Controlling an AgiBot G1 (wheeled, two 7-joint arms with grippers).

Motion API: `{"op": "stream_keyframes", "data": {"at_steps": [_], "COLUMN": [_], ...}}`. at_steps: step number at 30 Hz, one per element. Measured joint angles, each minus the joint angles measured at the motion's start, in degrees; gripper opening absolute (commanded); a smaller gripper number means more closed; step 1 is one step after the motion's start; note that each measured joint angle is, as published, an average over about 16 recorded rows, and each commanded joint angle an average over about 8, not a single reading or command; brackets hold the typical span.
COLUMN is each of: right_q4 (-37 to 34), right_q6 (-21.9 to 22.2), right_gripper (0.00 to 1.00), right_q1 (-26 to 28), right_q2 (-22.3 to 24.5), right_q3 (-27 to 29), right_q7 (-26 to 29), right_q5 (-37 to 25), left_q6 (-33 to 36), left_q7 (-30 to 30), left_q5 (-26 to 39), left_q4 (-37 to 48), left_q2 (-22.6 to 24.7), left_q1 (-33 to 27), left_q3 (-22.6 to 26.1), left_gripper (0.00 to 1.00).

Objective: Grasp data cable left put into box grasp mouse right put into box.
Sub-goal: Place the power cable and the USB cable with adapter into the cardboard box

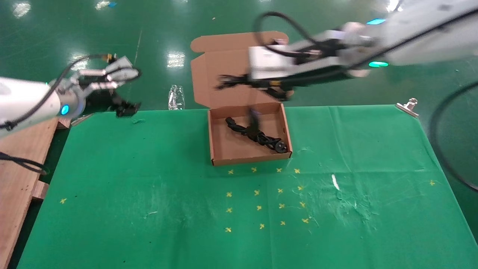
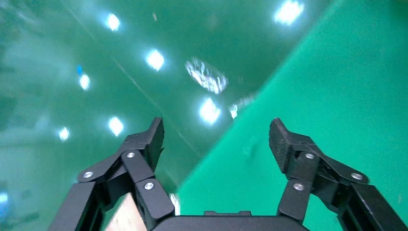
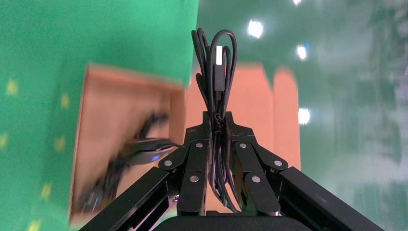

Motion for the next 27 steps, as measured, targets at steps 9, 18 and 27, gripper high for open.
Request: {"op": "stream_keyframes", "data": {"at_steps": [9,18,27], "right_q4": [-15.88,-29.32,-35.13], "right_q6": [4.53,8.76,11.86], "right_gripper": [0.00,0.00,0.78], "right_q1": [1.64,1.02,-1.46], "right_q2": [-8.31,-10.93,-11.19], "right_q3": [-1.72,-3.24,-4.34], "right_q7": [-6.45,-10.97,-13.52], "right_q5": [-0.39,0.05,1.89], "left_q6": [0.75,0.90,0.92], "left_q7": [-1.28,-1.75,-1.92], "left_q5": [1.71,2.14,2.27], "left_q4": [0.04,-0.32,-0.41], "left_q2": [-0.40,-0.45,-0.54], "left_q1": [0.33,0.42,0.45], "left_q3": [0.17,0.15,0.12], "left_gripper": [1.00,1.00,1.00]}}
